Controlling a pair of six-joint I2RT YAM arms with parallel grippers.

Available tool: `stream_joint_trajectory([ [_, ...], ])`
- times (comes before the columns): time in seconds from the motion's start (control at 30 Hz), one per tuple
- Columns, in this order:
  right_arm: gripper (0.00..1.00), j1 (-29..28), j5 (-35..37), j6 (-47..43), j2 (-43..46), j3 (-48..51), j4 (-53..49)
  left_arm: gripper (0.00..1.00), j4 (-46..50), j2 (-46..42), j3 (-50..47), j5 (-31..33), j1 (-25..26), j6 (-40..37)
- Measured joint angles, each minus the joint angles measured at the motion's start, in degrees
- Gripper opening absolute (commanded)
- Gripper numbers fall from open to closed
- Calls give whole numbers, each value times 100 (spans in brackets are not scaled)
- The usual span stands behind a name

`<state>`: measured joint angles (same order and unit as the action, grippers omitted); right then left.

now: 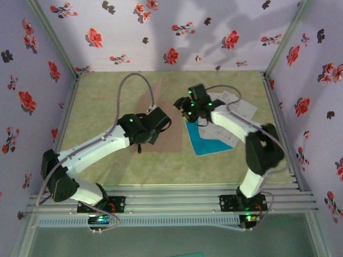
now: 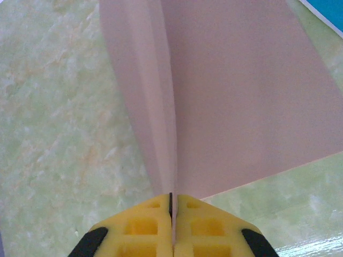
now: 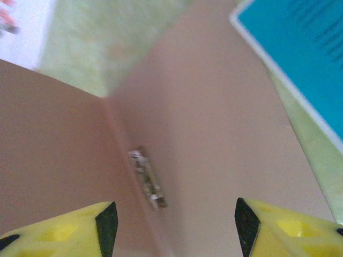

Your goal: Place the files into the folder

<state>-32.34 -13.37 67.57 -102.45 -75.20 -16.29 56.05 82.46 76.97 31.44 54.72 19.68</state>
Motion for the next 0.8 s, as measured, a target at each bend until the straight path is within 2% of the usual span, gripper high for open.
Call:
stream_joint_trajectory([
  [0.17,53,-431,-184,-28,-1523,-656,-70,0,-107,-431,-280,-136,-199,262],
  [0.4,51,-470,-251,-55,-1823,-914,-343,0,-334,-1119,-715,-501,-785,748],
  [0.5,51,-450,-254,-118,-1860,-914,-466,13,-354,-1539,-892,-691,-1193,999],
  [0.57,51,-442,-249,-162,-1858,-909,-485,28,-271,-1808,-960,-813,-1519,1187],
  [0.8,51,-420,-232,-339,-1851,-903,-544,56,520,-2356,-964,-1054,-2677,1646],
])
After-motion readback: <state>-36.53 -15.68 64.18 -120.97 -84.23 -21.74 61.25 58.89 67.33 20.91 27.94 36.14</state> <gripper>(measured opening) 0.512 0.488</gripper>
